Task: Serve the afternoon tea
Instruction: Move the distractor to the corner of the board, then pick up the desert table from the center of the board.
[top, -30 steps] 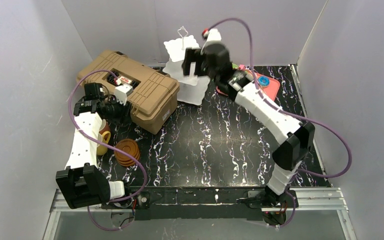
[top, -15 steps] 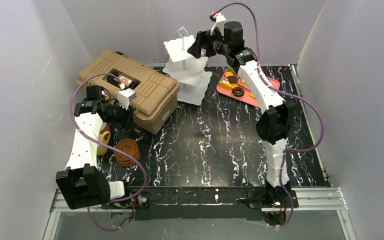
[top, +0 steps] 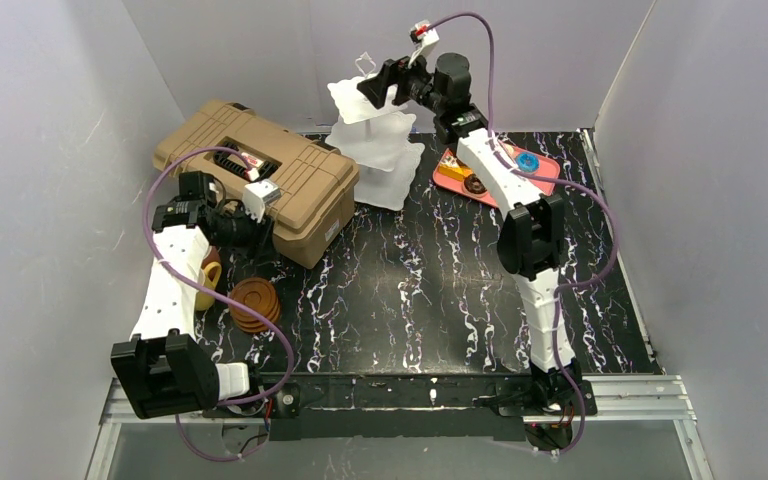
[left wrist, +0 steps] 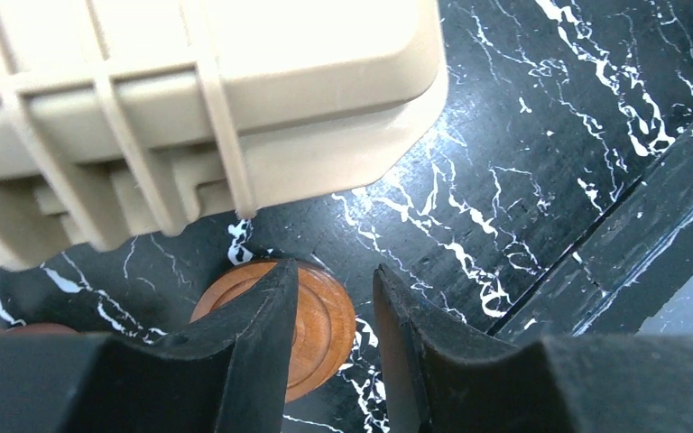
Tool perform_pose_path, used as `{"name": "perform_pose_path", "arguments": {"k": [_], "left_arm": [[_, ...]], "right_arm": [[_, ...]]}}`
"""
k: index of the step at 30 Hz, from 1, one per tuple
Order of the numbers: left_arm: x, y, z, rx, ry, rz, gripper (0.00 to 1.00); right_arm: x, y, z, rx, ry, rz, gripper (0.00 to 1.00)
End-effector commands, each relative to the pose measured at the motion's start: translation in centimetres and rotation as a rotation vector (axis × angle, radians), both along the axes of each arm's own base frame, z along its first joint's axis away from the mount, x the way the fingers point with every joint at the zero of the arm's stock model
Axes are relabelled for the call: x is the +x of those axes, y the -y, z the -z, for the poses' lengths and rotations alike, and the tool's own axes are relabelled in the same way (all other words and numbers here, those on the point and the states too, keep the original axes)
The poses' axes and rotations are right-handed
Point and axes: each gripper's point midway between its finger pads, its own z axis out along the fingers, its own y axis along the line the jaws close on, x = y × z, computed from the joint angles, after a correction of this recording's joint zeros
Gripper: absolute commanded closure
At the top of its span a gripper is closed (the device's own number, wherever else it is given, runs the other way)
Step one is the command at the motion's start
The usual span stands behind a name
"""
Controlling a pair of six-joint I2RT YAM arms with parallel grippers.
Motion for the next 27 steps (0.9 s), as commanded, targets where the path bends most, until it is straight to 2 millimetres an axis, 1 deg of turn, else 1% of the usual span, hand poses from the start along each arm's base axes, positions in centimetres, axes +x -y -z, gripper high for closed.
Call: {"name": "perform_pose_path", "arguments": {"k": [1, 4, 8, 10, 11, 13, 15, 18, 20, 21, 23, 24, 27], "left_arm": [[-0.3, 1.2, -1.1, -0.050, -0.009, 0.022, 0.65], [0.0, 1.1, -1.1, -0.045, -0.004, 0.018, 0.65], [0.1, 1.1, -0.8, -0.047, -0.011, 0.018, 0.65], [0.1, 1.2, -0.7, -0.052, -0.015, 0.018, 0.65], [0.1, 1.2, -0.7, -0.055, -0.016, 0.019, 0.65], [0.1, 1.3, -0.6, -0.059, -0.021, 0.020, 0.65], [0.2, 1.3, -0.6, -0.061, -0.022, 0.020, 0.65], [0.2, 1.3, -0.4, -0.059, -0.023, 0.021, 0.65], [0.1, 1.3, -0.2, -0.060, -0.026, 0.023, 0.65], [0.2, 1.0, 0.1, -0.041, -0.030, 0.016, 0.65], [0.1, 1.4, 0.0, -0.068, -0.032, 0.025, 0.65], [0.1, 1.5, 0.1, -0.071, -0.037, 0.025, 0.65], [0.1, 1.7, 0.2, -0.080, -0.041, 0.032, 0.65]], "right_arm": [[1.1, -0.4, -4.2, 0.119, 0.169, 0.017, 0.05], [1.1, -0.8, -3.9, 0.156, 0.194, 0.008, 0.10], [0.7, -1.8, -3.4, 0.170, 0.218, -0.001, 0.20], [0.4, -2.3, -3.7, 0.178, 0.232, -0.007, 0.26], [0.2, -2.7, -3.7, 0.180, 0.241, -0.012, 0.31], [-0.1, -3.4, -4.0, 0.183, 0.257, -0.018, 0.39], [-0.4, -4.1, -4.5, 0.185, 0.271, -0.021, 0.44], [-0.5, -4.8, -4.1, 0.180, 0.265, -0.021, 0.51], [-0.3, -4.7, -3.7, 0.177, 0.255, -0.012, 0.62], [-0.2, -4.6, -3.5, 0.173, 0.249, -0.001, 0.72], [0.0, -4.2, -3.5, 0.164, 0.250, 0.027, 0.93], [0.1, -3.9, -3.6, 0.164, 0.251, 0.045, 0.99], [0.0, -3.0, -4.7, 0.160, 0.267, 0.086, 0.99]]}}
